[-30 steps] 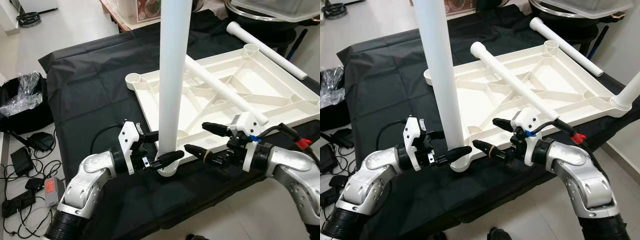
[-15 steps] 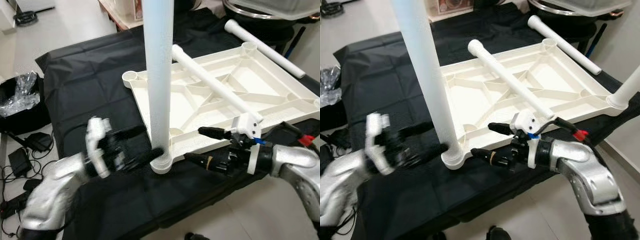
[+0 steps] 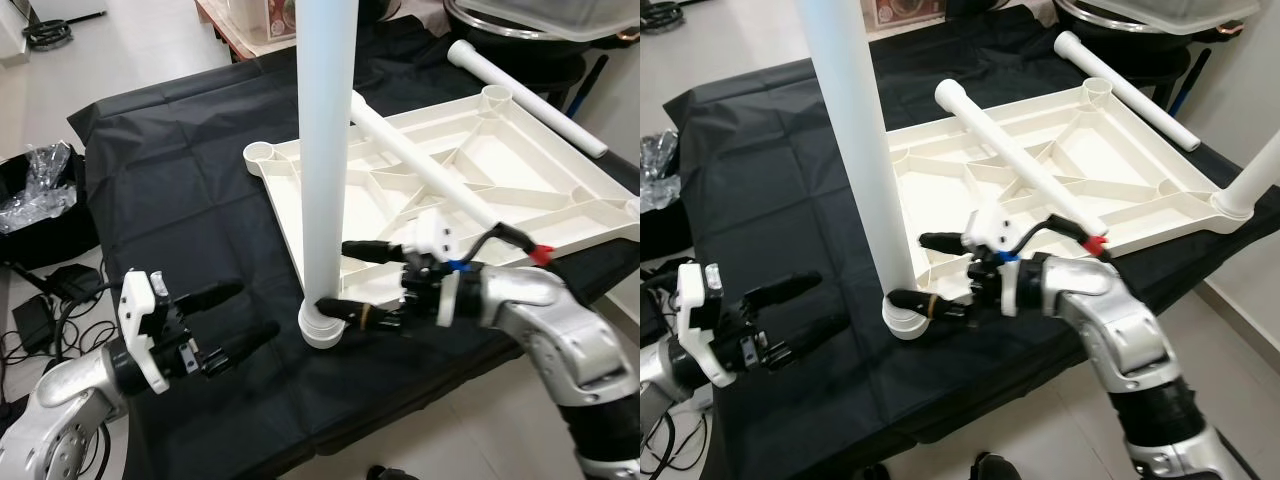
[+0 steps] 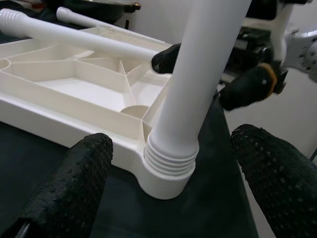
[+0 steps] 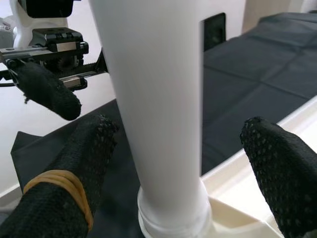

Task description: Building children table

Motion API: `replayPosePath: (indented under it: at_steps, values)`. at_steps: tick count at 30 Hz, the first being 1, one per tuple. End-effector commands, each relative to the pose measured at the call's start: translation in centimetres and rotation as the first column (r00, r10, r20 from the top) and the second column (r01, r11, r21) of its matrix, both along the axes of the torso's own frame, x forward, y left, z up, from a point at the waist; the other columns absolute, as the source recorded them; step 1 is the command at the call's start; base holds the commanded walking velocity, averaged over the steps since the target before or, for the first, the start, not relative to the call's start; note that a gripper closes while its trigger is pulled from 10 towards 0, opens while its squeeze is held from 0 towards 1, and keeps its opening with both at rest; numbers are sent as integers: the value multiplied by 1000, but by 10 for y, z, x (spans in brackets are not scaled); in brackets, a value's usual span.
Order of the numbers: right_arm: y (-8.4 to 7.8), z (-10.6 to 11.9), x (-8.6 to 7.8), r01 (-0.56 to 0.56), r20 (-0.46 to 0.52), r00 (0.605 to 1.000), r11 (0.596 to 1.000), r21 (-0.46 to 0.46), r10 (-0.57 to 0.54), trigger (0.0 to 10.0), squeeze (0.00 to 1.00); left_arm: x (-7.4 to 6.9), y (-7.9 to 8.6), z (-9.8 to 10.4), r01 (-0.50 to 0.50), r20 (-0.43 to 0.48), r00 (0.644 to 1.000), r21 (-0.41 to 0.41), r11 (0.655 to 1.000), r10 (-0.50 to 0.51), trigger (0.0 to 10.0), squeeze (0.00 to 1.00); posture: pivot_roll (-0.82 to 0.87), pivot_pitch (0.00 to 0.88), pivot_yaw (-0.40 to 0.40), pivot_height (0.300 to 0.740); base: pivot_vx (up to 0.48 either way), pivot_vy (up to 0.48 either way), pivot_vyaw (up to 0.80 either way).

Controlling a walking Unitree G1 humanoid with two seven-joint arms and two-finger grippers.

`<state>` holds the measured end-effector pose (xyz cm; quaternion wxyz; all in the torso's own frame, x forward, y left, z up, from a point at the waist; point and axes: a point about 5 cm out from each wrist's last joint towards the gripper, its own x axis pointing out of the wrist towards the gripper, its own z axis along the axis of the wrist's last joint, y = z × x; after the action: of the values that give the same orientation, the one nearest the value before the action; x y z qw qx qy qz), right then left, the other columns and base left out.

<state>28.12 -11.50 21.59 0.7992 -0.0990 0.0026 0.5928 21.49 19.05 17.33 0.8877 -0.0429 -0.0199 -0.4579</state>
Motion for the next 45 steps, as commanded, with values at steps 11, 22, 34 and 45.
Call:
replayPosePath:
  at_steps: [11,22,34,45]
  values:
    - [15,0,16,71,67,995,997,13,-72,0,0,-12,-12,5,103,-9,995,5,995,-103,10000,0,-11,162,-27,740,0,0,0]
    - [38,-5,24,183,86,979,983,33,-185,0,0,-7,-25,6,102,7,995,-2,995,-102,10000,0,-17,170,-25,740,0,0,0]
    - [78,-26,15,497,64,865,867,33,-498,0,0,-7,-29,5,117,2,993,-1,993,-117,10000,0,-19,170,-21,740,0,0,0]
    - [78,-37,16,630,31,776,777,2,-630,0,0,-8,-30,5,126,2,992,3,992,-126,10000,0,-19,173,-18,740,0,0,0]
